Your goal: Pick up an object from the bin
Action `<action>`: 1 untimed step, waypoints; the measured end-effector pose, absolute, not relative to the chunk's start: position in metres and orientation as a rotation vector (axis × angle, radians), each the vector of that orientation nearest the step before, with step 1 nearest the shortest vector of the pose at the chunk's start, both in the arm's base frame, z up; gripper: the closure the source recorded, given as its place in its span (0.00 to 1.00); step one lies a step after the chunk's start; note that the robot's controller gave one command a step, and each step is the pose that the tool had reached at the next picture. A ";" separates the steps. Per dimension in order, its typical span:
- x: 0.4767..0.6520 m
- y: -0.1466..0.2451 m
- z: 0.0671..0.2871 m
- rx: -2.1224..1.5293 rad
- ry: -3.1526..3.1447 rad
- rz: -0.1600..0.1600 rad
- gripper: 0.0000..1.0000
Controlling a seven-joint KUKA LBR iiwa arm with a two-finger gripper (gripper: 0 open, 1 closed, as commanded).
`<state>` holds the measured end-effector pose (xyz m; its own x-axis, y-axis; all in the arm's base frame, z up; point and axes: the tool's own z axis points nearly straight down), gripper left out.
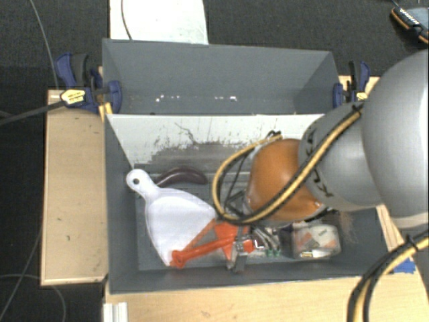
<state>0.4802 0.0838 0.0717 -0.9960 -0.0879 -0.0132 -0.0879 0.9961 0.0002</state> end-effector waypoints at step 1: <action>0.486 0.093 0.077 -0.267 3.128 0.004 1.00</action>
Offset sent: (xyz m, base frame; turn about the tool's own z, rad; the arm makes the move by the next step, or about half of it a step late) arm 0.0000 0.0000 0.0000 0.0000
